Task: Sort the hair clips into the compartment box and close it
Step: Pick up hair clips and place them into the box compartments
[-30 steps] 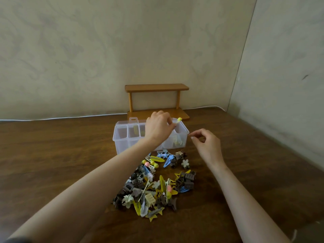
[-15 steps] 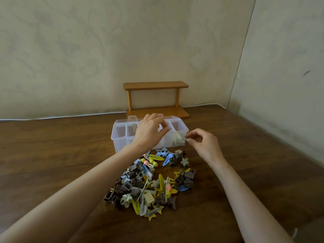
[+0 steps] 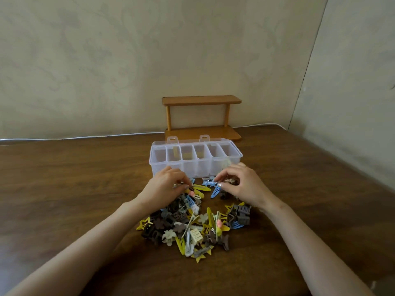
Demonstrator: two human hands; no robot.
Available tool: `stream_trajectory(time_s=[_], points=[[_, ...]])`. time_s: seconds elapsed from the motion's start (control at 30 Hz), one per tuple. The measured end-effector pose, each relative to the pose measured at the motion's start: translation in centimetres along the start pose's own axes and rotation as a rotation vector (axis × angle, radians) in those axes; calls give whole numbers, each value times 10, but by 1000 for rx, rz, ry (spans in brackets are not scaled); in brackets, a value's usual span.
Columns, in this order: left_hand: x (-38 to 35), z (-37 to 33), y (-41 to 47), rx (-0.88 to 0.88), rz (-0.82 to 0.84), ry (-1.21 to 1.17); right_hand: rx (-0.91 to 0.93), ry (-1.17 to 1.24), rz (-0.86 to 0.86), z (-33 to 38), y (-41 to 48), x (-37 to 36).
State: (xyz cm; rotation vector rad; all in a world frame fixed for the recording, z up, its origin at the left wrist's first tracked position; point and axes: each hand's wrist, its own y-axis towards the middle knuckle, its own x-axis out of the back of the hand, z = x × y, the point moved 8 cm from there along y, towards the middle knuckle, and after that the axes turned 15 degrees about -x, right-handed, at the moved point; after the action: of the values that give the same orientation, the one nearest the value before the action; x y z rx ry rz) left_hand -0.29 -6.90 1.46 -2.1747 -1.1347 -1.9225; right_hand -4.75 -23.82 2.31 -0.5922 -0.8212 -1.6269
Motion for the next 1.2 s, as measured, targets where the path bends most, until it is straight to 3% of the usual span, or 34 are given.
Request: stream_trajectory(time_s=[0.2, 0.57, 0.83, 1.03, 1.2], points=[[-3, 3, -5, 21, 1, -30, 56, -89, 70, -1, 1, -11], [-6, -1, -8, 66, 84, -152, -2, -173, 66, -5, 2, -8], [-4, 4, -9, 89, 100, -81, 78, -187, -3, 2, 0, -10], [-10, 7, -6, 89, 195, -49, 80, -174, 14, 3, 0, -12], [-11, 4, -3, 84, 173, -61, 90, -152, 28, 5, 0, -14]])
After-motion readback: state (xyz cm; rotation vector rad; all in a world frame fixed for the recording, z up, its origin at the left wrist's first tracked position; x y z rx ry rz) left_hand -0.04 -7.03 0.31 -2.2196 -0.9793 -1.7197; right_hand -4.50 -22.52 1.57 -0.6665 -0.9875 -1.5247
